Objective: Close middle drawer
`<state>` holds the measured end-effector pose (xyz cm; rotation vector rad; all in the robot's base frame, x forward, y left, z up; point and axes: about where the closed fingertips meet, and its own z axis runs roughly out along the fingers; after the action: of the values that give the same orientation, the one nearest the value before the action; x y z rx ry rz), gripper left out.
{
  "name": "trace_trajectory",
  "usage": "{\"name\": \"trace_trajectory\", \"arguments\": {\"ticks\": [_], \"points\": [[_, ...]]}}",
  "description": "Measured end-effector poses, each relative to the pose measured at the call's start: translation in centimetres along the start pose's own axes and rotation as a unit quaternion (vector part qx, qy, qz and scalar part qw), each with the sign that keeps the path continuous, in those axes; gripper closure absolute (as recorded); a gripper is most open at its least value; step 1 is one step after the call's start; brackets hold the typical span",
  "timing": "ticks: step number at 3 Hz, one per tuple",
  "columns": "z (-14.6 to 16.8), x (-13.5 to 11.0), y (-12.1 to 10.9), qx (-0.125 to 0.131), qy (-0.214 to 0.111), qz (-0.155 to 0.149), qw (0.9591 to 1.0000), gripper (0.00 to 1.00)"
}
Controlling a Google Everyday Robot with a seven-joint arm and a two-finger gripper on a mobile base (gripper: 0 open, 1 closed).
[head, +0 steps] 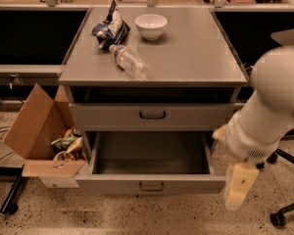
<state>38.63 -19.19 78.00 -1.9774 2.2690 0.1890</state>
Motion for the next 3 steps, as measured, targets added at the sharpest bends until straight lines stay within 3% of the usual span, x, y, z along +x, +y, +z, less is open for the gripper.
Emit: {"name": "trace_trajectory", "arguments": {"ticks": [1, 2, 3], "points": [[9.9, 1.0, 4.7, -0.1, -0.008, -0.006, 0.9949, 0.0], [9.8, 0.9, 4.6, -0.098, -0.008, -0.006, 0.9951, 0.0], [12.5, 0.9, 3.3, -0.099, -0.013, -0.01, 0.995, 0.0]]}}
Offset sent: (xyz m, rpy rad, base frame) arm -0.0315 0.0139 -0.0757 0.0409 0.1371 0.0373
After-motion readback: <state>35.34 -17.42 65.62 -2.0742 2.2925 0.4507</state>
